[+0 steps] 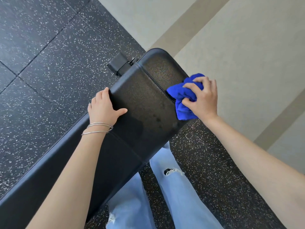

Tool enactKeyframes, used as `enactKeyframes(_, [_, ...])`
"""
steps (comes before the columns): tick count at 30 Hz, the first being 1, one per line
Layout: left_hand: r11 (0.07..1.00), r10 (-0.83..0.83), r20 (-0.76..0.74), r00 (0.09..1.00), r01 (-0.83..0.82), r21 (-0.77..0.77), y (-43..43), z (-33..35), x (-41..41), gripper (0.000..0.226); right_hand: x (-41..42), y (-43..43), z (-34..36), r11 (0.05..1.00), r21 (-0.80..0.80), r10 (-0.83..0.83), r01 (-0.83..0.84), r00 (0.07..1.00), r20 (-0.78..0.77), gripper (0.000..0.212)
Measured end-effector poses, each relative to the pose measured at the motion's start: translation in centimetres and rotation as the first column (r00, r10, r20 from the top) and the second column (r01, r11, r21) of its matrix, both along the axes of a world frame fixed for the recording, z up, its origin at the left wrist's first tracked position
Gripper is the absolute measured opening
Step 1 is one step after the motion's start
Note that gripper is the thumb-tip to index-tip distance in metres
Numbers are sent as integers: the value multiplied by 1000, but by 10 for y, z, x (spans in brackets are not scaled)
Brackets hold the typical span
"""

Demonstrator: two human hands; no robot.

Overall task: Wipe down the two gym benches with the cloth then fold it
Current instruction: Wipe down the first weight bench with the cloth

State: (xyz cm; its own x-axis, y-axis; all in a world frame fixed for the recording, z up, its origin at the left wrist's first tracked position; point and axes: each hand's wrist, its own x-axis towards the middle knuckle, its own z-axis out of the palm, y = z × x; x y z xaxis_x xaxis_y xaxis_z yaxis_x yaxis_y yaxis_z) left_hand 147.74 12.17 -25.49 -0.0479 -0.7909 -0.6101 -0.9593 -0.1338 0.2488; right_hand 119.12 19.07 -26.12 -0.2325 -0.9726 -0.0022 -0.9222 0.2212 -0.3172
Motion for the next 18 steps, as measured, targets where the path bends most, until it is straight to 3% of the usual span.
enactKeyframes(4, [999,-17,-17,1000,17,-28,4,-2,3,95,11,33,0,978,53,-206,203,977,57,28])
enactKeyframes(8, [996,-35,-46,998,32,-81,8,-5,7,93,18,16,6,946,127,-306,297,950,59,30])
enactKeyframes(13, [984,-102,-73,992,90,-157,18,-12,17,90,31,-11,4,780,200,-613,593,788,54,32])
enactKeyframes(18, [969,-194,-134,972,169,-180,22,-15,42,85,54,-2,9,763,203,-629,613,777,21,29])
